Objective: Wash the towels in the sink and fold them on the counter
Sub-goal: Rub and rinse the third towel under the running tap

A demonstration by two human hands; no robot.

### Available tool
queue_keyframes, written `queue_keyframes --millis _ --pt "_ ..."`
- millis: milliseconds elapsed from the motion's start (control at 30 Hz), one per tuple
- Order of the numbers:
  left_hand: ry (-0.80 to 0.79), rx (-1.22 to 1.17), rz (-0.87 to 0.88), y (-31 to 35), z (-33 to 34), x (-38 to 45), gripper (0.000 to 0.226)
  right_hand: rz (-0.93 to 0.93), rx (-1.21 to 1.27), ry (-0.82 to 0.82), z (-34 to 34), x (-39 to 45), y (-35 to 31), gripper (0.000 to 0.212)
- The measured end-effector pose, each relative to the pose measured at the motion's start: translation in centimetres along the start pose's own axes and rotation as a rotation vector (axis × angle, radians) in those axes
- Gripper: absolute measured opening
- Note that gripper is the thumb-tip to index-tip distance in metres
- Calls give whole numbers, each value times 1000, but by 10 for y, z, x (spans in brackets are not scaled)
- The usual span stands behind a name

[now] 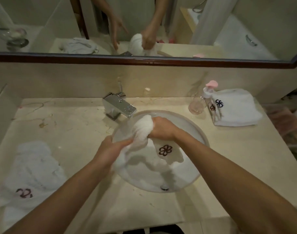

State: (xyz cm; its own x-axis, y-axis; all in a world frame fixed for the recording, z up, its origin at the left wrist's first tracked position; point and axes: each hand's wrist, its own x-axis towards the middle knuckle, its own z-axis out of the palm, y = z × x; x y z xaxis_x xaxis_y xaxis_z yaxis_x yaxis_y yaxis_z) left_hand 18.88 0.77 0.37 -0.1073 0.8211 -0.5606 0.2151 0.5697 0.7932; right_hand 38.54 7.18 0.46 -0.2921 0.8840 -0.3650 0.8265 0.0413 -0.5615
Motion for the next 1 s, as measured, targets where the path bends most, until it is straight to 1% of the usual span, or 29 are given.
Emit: queue_keyframes --millis 33,67,100,133,200,267,300,333,367,400,433,467,500,567,600,633,667,733,767,800,833,867,900,933,967,1000 --pt "-5 251 217 -1 3 4 74 3 -85 -41 -4 3 -4 30" --pt "-56 439 389 0 9 12 96 14 -131 -90 -8 5 -9 31" --pt "-127 554 492 3 17 21 109 20 -153 -134 -11 6 -13 31" --pt "-195 577 520 7 26 29 115 27 -162 -179 -16 6 -16 31" --pt "-257 476 527 13 39 44 110 48 -107 -250 -30 3 -21 32" --pt "-265 318 527 18 42 51 92 61 136 -319 -45 -1 -21 27" --pt "-261 238 497 18 40 54 82 69 271 -344 -49 -1 -18 24" --pt "-251 140 457 18 38 58 72 74 378 -344 -51 0 -15 25" --pt "-245 19 384 17 37 59 62 80 467 -316 -48 3 -10 34" --pt "-247 -93 321 15 38 62 55 96 563 -256 -41 5 -2 41" --pt "-245 -177 262 11 39 65 49 123 674 -175 -31 6 6 43" --pt "-236 -235 211 9 42 68 45 156 783 -111 -19 6 13 42" --pt "-223 -283 145 6 46 69 41 187 899 -102 -5 3 19 44" --pt "-187 -324 50 -1 52 74 31 263 1107 -135 23 -3 27 55" --pt "-157 -318 20 -4 55 76 28 288 1171 -115 34 -5 29 53" --pt "-131 -325 -13 -6 57 80 28 297 1203 -67 46 -4 31 51" --pt "-115 -352 -46 -7 59 83 31 295 1216 5 57 -2 30 55" --pt "-89 -449 -146 -12 61 92 37 323 1226 136 79 4 28 81" --pt "-84 -506 -215 -13 62 97 41 341 1248 192 88 7 31 88" --pt "-97 -590 -285 -12 62 100 42 340 1259 213 92 8 33 88" --pt "-107 -673 -343 -10 63 101 41 342 1270 185 93 8 36 84" --pt "-118 -747 -369 -8 63 100 38 342 1317 86 94 10 39 78" --pt "-137 -797 -373 -7 62 100 35 337 1370 -60 95 12 44 73" --pt "-165 -834 -365 -9 62 100 34 341 1390 -144 94 15 48 71" --pt "-199 -878 -363 -9 63 99 34 363 1366 -175 93 20 49 71" --pt "-240 -918 -321 -11 64 99 34 397 1309 -167 94 27 48 71"
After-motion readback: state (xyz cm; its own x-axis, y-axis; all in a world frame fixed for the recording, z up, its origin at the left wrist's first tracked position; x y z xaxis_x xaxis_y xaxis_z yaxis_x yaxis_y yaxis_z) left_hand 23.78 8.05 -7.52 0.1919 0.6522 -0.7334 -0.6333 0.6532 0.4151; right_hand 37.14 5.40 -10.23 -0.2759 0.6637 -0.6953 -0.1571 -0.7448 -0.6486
